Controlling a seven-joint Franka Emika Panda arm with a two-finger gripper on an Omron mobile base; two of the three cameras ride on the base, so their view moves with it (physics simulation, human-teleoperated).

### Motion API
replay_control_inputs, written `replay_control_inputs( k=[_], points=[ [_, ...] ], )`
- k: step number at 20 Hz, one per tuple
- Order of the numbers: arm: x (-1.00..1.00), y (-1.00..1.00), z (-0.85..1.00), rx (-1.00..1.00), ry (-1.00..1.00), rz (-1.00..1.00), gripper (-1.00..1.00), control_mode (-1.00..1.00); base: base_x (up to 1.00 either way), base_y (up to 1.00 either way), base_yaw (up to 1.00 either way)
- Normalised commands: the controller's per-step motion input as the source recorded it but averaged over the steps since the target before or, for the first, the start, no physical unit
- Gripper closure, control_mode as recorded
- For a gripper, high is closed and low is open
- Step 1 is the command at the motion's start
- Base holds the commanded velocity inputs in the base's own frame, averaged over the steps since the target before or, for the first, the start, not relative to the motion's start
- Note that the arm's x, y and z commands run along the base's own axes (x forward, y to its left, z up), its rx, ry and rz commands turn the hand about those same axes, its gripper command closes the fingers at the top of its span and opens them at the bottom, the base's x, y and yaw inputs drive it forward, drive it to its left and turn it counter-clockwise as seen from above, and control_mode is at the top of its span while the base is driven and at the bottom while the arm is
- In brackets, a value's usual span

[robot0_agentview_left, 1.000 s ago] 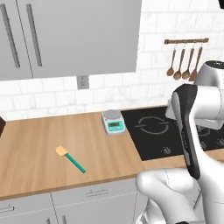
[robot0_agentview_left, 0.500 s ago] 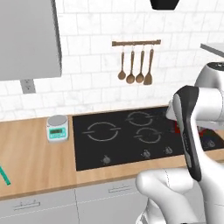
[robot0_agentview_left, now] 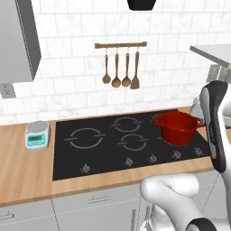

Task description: Put the lemon and bell pepper in the pot. Retrieve the spatula and lightly stir the vegetables in the pot.

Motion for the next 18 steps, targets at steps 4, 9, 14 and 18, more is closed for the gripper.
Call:
replay_control_inputs(
  k=[4,9,14,18],
  points=[
    [0.42,-0.64,0.05,0.00,0.00,0.00,1.00,-1.00,0.00,0.00,0.00],
    [0.64,-0.08,-0.02,-0.02,0.00,0.00,1.00,-1.00,0.00,0.00,0.00],
    [0.67,0.00,-0.27,-0.08,0.00,0.01,1.00,-1.00,0.00,0.00,0.00],
    [0.37,0.00,-0.32,-0.11,-0.05,0.00,1.00,-1.00,0.00,0.00,0.00]
  ],
)
